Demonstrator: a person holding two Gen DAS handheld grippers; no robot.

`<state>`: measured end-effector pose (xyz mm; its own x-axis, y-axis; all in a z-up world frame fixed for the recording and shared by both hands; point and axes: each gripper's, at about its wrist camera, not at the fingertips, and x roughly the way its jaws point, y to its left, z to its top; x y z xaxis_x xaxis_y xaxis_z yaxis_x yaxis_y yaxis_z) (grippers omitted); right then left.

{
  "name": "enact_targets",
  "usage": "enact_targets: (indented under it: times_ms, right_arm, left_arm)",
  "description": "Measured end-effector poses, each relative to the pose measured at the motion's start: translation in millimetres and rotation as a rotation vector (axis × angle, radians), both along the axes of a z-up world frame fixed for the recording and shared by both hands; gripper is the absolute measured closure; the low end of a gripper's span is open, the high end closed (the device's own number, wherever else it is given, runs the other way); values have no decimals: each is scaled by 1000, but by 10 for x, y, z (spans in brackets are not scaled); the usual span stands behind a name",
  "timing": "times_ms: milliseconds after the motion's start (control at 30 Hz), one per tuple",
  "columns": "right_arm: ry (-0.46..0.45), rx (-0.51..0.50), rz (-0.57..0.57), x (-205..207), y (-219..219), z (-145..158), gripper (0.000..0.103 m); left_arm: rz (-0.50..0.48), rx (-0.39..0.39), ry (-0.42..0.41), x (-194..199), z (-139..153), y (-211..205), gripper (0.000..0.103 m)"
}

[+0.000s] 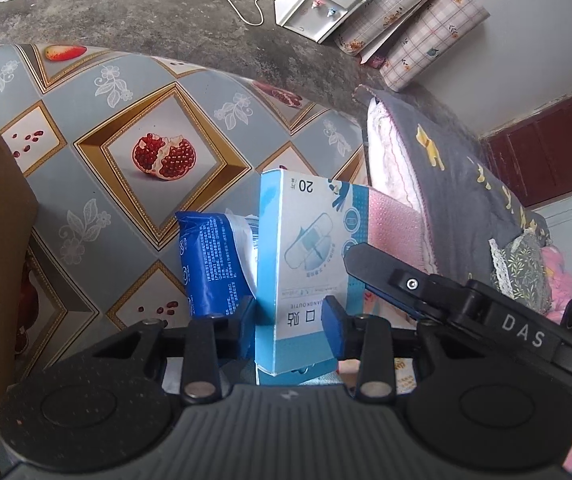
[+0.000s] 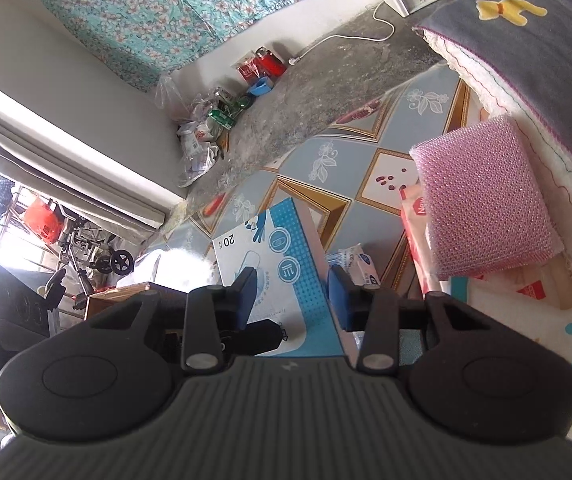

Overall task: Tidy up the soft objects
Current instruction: 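Carry the blue bandage box with the left gripper and lower it into the cardboard box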

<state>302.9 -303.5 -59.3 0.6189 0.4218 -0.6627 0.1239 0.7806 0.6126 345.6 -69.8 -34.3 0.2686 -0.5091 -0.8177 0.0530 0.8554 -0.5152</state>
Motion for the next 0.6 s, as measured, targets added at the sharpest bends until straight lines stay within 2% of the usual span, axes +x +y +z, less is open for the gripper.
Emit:
enact_targets:
  times_ms: [300, 467, 600]
  right_arm:
    - [-111, -20, 68, -328, 593, 750, 64]
    - [-156, -3, 141, -378, 1173, 1053, 64]
    - [-159, 17, 212, -330, 1747, 1164, 64]
  left_arm:
    - [84, -53, -96, -433, 620, 611, 65]
    - [156, -47, -140, -690, 892, 1165, 65]
    - [233, -27, -157, -850, 976, 1703, 65]
